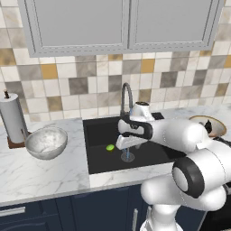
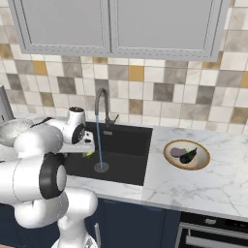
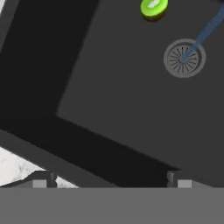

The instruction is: Pick the eggplants from the sink and place them in one bowl. Place the kiwi in the other bowl. Then turn off the sink faucet.

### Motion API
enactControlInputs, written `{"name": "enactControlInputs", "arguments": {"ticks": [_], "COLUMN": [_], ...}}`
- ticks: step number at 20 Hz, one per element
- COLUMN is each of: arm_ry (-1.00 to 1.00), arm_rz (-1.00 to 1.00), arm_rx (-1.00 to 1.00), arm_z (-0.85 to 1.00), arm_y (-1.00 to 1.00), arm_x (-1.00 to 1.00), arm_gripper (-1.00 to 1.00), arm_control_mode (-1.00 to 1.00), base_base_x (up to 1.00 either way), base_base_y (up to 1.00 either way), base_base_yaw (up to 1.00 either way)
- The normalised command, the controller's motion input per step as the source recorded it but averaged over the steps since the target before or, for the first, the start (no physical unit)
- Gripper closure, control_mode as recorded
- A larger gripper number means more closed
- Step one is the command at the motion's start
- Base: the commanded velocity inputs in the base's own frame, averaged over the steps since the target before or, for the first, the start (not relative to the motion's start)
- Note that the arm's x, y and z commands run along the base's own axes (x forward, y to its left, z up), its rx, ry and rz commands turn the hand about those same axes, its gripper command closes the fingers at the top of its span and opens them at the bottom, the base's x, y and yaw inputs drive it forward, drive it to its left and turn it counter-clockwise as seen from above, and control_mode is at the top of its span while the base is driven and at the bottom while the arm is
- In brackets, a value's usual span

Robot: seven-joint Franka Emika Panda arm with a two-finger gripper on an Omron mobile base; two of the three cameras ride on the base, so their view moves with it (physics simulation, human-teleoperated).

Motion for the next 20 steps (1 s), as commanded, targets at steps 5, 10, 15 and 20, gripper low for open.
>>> {"name": "enactControlInputs", "arguments": {"ticks": [5, 10, 15, 20], "arm_ry": [0.00, -0.01, -0.05, -0.09], "arm_rz": [0.07, -0.16, -0.20, -0.16], "arm_rx": [0.00, 0.00, 0.00, 0.00], "arm_z": [-0.06, 0.00, -0.19, -0.36], "arm_y": [0.29, 0.00, 0.00, 0.00], "arm_x": [0.44, 0.40, 0.31, 0.34], "arm_gripper": [-1.00, -1.00, -1.00, -1.00], "arm_control_mode": [-1.00, -1.00, -1.00, -1.00], "base_base_x": [0.00, 0.00, 0.00, 0.00], "base_base_y": [0.00, 0.00, 0.00, 0.00], "base_base_yaw": [0.00, 0.00, 0.00, 0.00]}}
